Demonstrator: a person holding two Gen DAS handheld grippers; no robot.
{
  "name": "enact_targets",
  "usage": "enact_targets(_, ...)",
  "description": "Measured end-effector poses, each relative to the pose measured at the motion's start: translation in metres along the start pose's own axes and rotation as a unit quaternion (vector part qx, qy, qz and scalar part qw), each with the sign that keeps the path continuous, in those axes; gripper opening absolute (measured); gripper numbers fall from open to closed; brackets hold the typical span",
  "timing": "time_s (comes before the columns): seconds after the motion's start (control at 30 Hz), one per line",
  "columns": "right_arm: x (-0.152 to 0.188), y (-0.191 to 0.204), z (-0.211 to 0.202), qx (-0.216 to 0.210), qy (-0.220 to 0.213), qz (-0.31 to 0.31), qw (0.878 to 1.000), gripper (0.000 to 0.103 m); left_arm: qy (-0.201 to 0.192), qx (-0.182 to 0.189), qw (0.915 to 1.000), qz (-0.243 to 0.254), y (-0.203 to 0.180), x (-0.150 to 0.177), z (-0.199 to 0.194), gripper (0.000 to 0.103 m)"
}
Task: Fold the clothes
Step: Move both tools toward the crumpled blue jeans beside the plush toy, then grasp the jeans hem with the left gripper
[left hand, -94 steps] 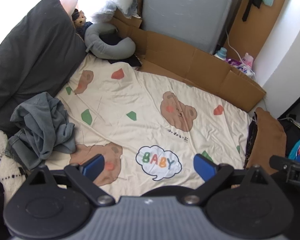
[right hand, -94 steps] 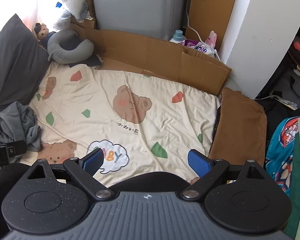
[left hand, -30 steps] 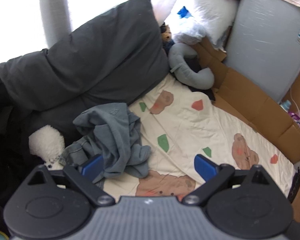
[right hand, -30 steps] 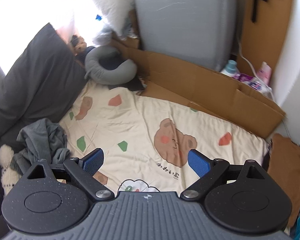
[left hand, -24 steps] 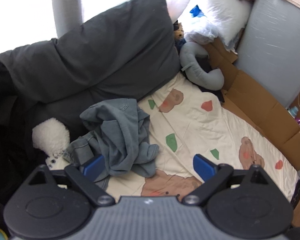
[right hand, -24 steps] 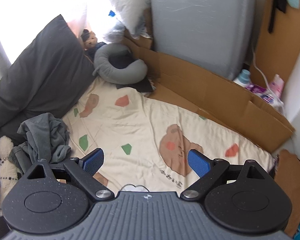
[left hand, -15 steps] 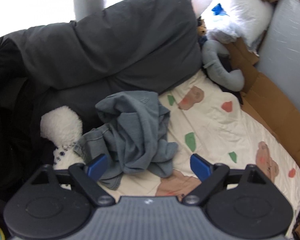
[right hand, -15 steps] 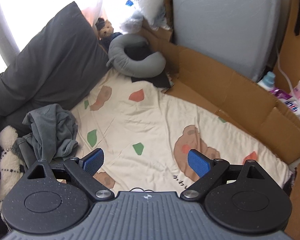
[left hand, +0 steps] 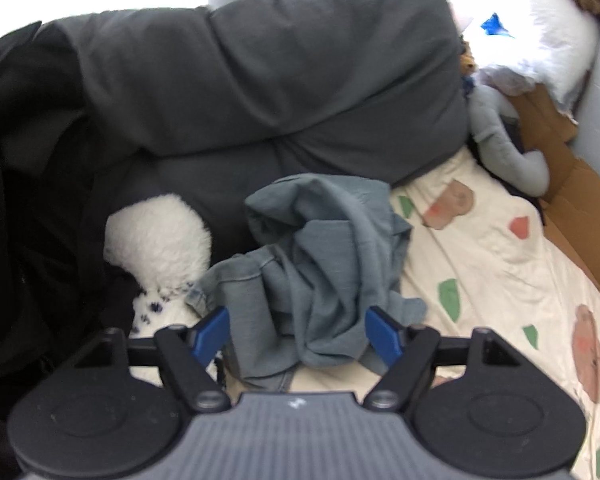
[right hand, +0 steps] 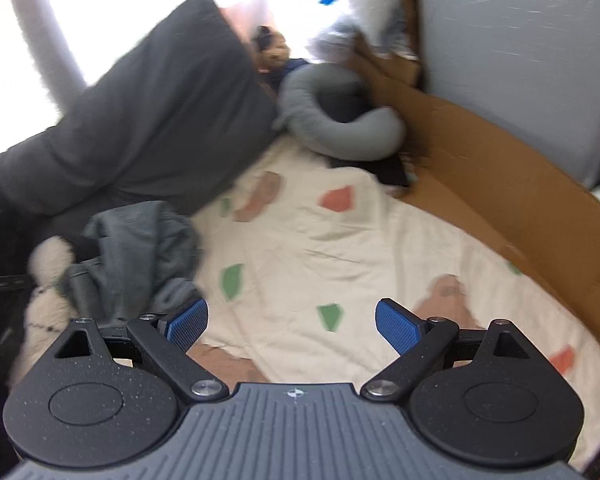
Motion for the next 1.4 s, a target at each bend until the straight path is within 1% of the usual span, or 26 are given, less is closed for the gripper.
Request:
enact_targets(0.1, -0.004, 0.009, 0.015, -0.029, -0.002, -0.005, 1.0, 0.095, -0.008, -0.012, 0.9999, -0.006, 0.01, 0.003, 0.017, 0.075)
enact_targets(0.17, -0.003, 0.014, 0.026, -0.04, -0.002, -0.013, 0.999, 0.095, -0.009, -0.02, 0.9997, -0.009, 0.015, 0.006, 0.03, 0.075)
enact_targets(0.37, 0.014, 0.025, 0.059, -0.076, 0.022, -0.027, 0.997, 0.095, 0.003, -0.026, 0.9994, -0.024, 0.025, 0.034, 0.065, 0.072)
enact_targets(0.6, 0.039, 0.033, 0.089, -0.076, 0.039, -0.056, 0.995, 0.095, 0.018, -0.034, 0.9984, -0.042, 0.035, 0.068, 0.105, 0.063)
enact_targets(0.7, 0.049, 0.034, 0.101, -0.075, 0.046, -0.064, 0.994, 0.095, 0.024, -0.037, 0.9978, -0.05, 0.04, 0.082, 0.122, 0.062)
enact_targets(0.8, 0.058, 0.036, 0.109, -0.079, 0.052, -0.065, 0.993, 0.095, 0.027, -0.042, 0.9973, -0.055, 0.044, 0.094, 0.136, 0.057)
enact_targets(0.87, 0.061, 0.037, 0.113, -0.083, 0.056, -0.067, 0.993, 0.095, 0.024, -0.048, 0.9972, -0.053, 0.045, 0.096, 0.142, 0.049)
enact_targets(0.97, 0.065, 0.041, 0.118, -0.09, 0.054, -0.077, 0.991, 0.095, 0.019, -0.057, 0.9969, -0.05, 0.048, 0.1, 0.151, 0.048)
enact_targets(1.2, 0.082, 0.051, 0.136, -0.111, 0.074, -0.095, 0.986, 0.095, 0.003, -0.076, 0.9962, -0.044, 0.051, 0.109, 0.167, 0.046)
enact_targets(1.3, 0.087, 0.055, 0.144, -0.135, 0.082, -0.085, 0.984, 0.095, 0.002, -0.091, 0.9953, -0.034, 0.051, 0.111, 0.17, 0.046)
enact_targets(1.4, 0.087, 0.057, 0.147, -0.15, 0.076, -0.07, 0.983, 0.095, 0.003, -0.101, 0.9946, -0.022, 0.049, 0.114, 0.17, 0.05)
Point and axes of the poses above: each gripper's, at about its wrist camera, not at the fingertips, and z roughly the way its jaws point, y to its left, x to its underside, the point moved 7 cm from there along z, roughly the way its jaws point, and after that the axes turned 10 degrees about -z, right-handed, at the moved point
